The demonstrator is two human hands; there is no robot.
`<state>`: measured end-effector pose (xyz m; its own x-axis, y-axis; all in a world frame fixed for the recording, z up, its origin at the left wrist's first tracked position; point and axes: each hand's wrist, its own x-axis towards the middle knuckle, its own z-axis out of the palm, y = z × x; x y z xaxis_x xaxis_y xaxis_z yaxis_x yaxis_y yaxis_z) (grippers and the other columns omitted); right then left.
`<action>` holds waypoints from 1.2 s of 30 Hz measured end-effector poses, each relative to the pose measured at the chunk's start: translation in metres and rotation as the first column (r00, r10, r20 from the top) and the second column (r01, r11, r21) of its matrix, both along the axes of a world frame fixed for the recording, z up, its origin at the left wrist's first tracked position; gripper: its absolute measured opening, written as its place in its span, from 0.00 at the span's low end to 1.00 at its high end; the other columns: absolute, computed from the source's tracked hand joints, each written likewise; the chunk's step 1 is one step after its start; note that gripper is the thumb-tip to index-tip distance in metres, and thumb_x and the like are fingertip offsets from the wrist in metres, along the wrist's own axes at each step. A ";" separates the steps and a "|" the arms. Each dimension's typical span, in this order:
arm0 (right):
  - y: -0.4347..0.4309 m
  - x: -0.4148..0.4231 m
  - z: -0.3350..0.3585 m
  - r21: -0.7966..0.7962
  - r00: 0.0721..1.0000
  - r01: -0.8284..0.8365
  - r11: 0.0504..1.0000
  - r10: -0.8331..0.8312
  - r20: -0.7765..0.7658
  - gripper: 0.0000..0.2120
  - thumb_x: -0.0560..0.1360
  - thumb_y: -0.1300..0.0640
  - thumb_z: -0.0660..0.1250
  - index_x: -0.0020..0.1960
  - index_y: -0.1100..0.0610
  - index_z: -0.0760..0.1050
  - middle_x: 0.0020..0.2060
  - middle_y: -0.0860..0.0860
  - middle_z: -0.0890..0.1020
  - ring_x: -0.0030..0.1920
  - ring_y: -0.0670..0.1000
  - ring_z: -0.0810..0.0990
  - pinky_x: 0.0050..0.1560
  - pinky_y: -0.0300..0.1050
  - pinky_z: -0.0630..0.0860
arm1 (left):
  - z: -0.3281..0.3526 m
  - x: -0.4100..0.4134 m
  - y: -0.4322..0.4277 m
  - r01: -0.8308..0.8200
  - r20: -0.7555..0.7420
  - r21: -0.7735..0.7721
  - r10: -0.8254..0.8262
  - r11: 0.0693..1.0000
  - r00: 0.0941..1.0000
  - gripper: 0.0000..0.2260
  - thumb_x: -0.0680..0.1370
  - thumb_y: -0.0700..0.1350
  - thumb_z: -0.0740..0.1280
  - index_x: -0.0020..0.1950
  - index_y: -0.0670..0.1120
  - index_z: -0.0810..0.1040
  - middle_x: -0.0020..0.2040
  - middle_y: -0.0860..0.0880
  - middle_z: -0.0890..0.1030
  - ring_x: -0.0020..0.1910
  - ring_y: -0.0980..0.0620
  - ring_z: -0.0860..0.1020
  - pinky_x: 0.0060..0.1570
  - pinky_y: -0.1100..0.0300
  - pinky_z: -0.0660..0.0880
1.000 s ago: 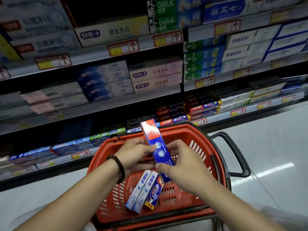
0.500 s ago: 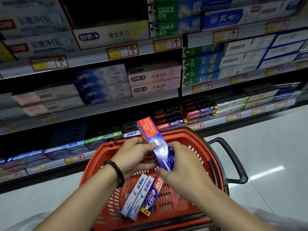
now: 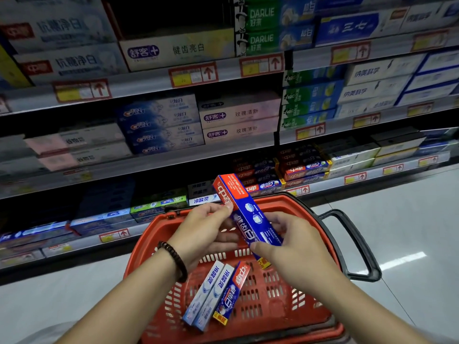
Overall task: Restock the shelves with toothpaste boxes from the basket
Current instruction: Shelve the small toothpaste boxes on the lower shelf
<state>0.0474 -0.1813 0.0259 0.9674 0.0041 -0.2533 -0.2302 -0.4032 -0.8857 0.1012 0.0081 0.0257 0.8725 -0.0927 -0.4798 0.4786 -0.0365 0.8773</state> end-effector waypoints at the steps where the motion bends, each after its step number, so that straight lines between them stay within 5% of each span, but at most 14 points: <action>1: -0.001 0.001 0.000 0.013 1.000 0.007 1.000 -0.007 -0.008 0.29 0.74 0.47 0.79 0.71 0.43 0.72 0.56 0.36 0.79 0.57 0.40 0.81 0.47 0.37 0.84 | 0.000 0.001 0.001 -0.026 0.000 -0.015 0.026 1.000 1.000 0.15 0.81 0.54 0.69 0.60 0.45 0.76 0.56 0.41 0.84 0.48 0.44 0.88 0.47 0.49 0.84; 7: -0.010 0.005 0.002 0.205 0.995 0.048 0.978 -0.029 -0.097 0.26 0.75 0.53 0.79 0.70 0.49 0.77 0.55 0.43 0.85 0.56 0.43 0.86 0.45 0.38 0.84 | -0.001 0.009 0.012 -0.166 0.085 -0.102 0.175 0.981 0.981 0.17 0.83 0.48 0.69 0.70 0.60 0.70 0.53 0.47 0.88 0.47 0.42 0.88 0.55 0.43 0.83; 10: -0.014 0.008 0.004 0.286 0.991 0.070 0.956 -0.033 -0.133 0.25 0.75 0.57 0.79 0.71 0.52 0.77 0.57 0.48 0.86 0.57 0.47 0.87 0.44 0.41 0.85 | 0.000 0.010 0.014 -0.181 0.085 -0.150 0.195 0.972 0.977 0.20 0.83 0.51 0.69 0.71 0.65 0.70 0.62 0.44 0.84 0.51 0.40 0.87 0.57 0.42 0.82; 14: -0.017 0.012 0.005 0.371 0.982 0.100 0.923 -0.030 -0.189 0.22 0.76 0.60 0.77 0.69 0.56 0.78 0.54 0.52 0.88 0.54 0.53 0.89 0.54 0.57 0.86 | 0.001 0.010 0.014 -0.189 0.060 -0.291 0.215 0.938 0.975 0.19 0.84 0.48 0.68 0.73 0.61 0.72 0.62 0.38 0.83 0.52 0.36 0.86 0.52 0.44 0.82; 18: -0.022 0.013 0.008 0.364 0.980 0.070 0.929 0.004 -0.199 0.17 0.78 0.59 0.75 0.66 0.54 0.81 0.52 0.54 0.89 0.53 0.57 0.89 0.63 0.66 0.81 | 0.006 0.009 0.011 -0.201 0.048 -0.352 0.232 0.914 0.971 0.14 0.84 0.41 0.65 0.69 0.50 0.77 0.50 0.40 0.85 0.45 0.40 0.87 0.41 0.50 0.83; 27: -0.018 0.010 0.007 0.412 0.986 0.097 0.906 -0.032 -0.161 0.12 0.79 0.55 0.74 0.60 0.57 0.84 0.49 0.56 0.89 0.49 0.59 0.90 0.47 0.51 0.81 | 0.011 0.008 0.009 -0.273 0.007 -0.352 0.294 0.895 0.956 0.07 0.83 0.44 0.67 0.60 0.45 0.79 0.50 0.39 0.83 0.44 0.42 0.86 0.38 0.54 0.83; 32: -0.015 0.012 0.009 0.448 0.974 0.205 0.870 -0.137 -0.179 0.10 0.80 0.54 0.73 0.56 0.60 0.82 0.48 0.57 0.89 0.47 0.60 0.90 0.47 0.53 0.81 | 0.015 0.008 0.011 -0.315 -0.002 -0.355 0.336 0.880 0.942 0.08 0.81 0.43 0.70 0.59 0.43 0.77 0.46 0.40 0.86 0.43 0.42 0.87 0.38 0.53 0.83; 36: -0.017 0.013 0.013 0.485 0.966 0.253 0.837 -0.189 -0.179 0.08 0.82 0.56 0.71 0.57 0.60 0.80 0.48 0.59 0.89 0.48 0.63 0.89 0.48 0.54 0.80 | 0.016 0.007 0.010 -0.359 -0.032 -0.353 0.373 0.864 0.927 0.08 0.81 0.43 0.71 0.56 0.44 0.75 0.54 0.34 0.84 0.48 0.38 0.87 0.41 0.50 0.84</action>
<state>0.0607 -0.1979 0.0390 0.9202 -0.0490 -0.3883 -0.3765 0.1604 -0.9124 0.1084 0.0184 0.0419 0.8925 0.0827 -0.4435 0.3653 0.4444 0.8179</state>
